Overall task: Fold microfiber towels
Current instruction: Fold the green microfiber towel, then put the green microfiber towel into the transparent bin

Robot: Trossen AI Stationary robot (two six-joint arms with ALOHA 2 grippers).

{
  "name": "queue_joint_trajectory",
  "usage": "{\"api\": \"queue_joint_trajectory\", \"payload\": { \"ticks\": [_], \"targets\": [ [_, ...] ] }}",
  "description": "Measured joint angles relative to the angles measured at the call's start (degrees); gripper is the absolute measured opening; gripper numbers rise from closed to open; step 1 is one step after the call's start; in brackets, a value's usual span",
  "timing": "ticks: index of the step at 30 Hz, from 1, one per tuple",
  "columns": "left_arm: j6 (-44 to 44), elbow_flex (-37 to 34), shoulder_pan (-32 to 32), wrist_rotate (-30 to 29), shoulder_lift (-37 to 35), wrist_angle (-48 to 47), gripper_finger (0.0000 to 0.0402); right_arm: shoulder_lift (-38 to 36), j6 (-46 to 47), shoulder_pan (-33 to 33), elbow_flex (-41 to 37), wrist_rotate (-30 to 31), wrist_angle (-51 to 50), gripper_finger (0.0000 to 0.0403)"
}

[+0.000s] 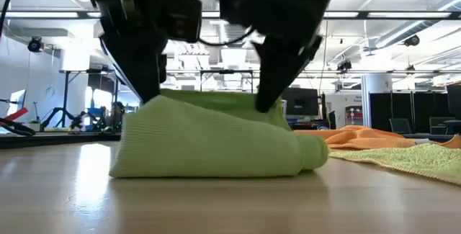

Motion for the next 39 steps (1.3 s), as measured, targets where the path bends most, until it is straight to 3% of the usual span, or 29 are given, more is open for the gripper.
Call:
{"api": "queue_joint_trajectory", "payload": {
  "ticks": [13,17,26,32,39],
  "targets": [
    [4.7,0.0,4.8,0.0,0.0,-3.8,0.0007,0.0,0.1,-3.1,-0.6,-1.5,0.6,0.0010],
    [7.0,0.0,4.8,-0.3,0.1,-4.1,0.0035,0.0,0.7,-3.4,-0.7,-1.6,0.2,0.0030],
    [9.8,0.0,6.2,-0.8,-0.6,-6.1,0.0124,-0.7,0.2,-4.9,-0.7,-0.2,-0.3,0.0116],
    [13.1,1.5,7.9,-2.7,-6.6,-17.6,0.0138,-6.7,0.3,-5.2,-0.7,0.0,-8.4,0.0142],
    [13.6,-0.7,1.9,-8.6,-14.4,-10.3,0.0139,-13.9,-2.7,-0.1,-3.5,0.2,-9.2,0.0136]
  ]
}}
